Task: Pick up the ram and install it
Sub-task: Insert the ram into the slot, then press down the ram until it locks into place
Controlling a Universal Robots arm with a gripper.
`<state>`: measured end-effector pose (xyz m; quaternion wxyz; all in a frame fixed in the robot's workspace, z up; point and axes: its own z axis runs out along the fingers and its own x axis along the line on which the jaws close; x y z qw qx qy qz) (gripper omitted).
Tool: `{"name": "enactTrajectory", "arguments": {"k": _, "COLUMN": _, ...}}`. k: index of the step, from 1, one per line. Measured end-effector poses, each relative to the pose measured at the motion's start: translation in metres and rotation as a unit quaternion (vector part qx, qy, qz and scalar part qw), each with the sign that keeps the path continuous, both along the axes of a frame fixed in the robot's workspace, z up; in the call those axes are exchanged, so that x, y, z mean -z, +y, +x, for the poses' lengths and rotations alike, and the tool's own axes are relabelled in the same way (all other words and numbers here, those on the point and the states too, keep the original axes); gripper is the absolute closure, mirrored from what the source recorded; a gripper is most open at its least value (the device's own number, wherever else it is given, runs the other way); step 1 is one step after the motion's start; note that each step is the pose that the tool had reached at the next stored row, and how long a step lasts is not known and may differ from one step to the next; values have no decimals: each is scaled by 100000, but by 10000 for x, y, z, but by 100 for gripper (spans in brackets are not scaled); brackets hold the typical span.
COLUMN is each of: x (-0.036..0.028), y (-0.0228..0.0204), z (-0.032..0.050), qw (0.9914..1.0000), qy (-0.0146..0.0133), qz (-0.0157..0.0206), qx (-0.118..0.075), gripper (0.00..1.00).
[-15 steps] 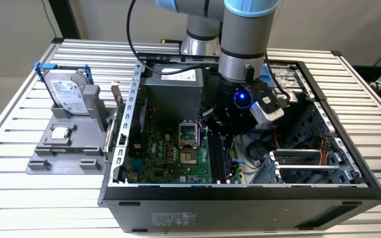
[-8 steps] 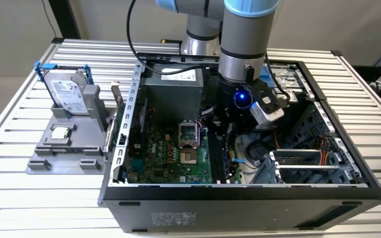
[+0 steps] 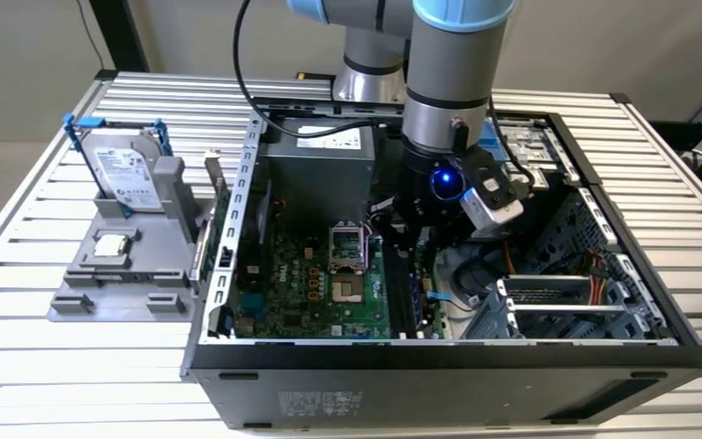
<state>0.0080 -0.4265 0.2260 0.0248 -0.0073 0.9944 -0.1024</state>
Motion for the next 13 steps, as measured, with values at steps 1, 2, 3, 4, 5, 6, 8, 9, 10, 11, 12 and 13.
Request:
{"name": "enactTrajectory", "arguments": {"k": 1, "x": 0, "y": 0, "z": 0, "qw": 100000, "qy": 2, "qz": 6, "qx": 2, "gripper": 0}}
{"name": "enactTrajectory", "arguments": {"k": 2, "x": 0, "y": 0, "z": 0, "qw": 100000, "qy": 2, "qz": 27, "qx": 2, "gripper": 0}}
{"name": "enactTrajectory", "arguments": {"k": 3, "x": -1, "y": -1, "z": -1, "qw": 100000, "qy": 34, "qz": 308, "qx": 0, "gripper": 0}}
{"name": "enactTrajectory", "arguments": {"k": 4, "x": -1, "y": -1, "z": -2, "qw": 99995, "qy": 126, "qz": 952, "qx": -4, "gripper": 0}}
{"name": "enactTrajectory", "arguments": {"k": 5, "x": 0, "y": 0, "z": -2, "qw": 99985, "qy": 250, "qz": 1691, "qx": -10, "gripper": 0}}
{"name": "enactTrajectory", "arguments": {"k": 6, "x": 0, "y": 0, "z": -5, "qw": 99972, "qy": 365, "qz": 2329, "qx": -16, "gripper": 0}}
{"name": "enactTrajectory", "arguments": {"k": 8, "x": 8, "y": 0, "z": -11, "qw": 99956, "qy": 485, "qz": 2940, "qx": -83, "gripper": 0}}
{"name": "enactTrajectory", "arguments": {"k": 9, "x": 19, "y": 1, "z": -13, "qw": 99955, "qy": 519, "qz": 2940, "qx": -162, "gripper": 0}}
{"name": "enactTrajectory", "arguments": {"k": 10, "x": 27, "y": 0, "z": -15, "qw": 99955, "qy": 570, "qz": 2929, "qx": -211, "gripper": 0}}
{"name": "enactTrajectory", "arguments": {"k": 11, "x": 35, "y": 0, "z": -16, "qw": 99955, "qy": 646, "qz": 2930, "qx": -245, "gripper": 0}}
{"name": "enactTrajectory", "arguments": {"k": 12, "x": 43, "y": 0, "z": -16, "qw": 99954, "qy": 739, "qz": 2933, "qx": -249, "gripper": 0}}
{"name": "enactTrajectory", "arguments": {"k": 13, "x": 51, "y": 0, "z": -16, "qw": 99953, "qy": 861, "qz": 2934, "qx": -262, "gripper": 0}}
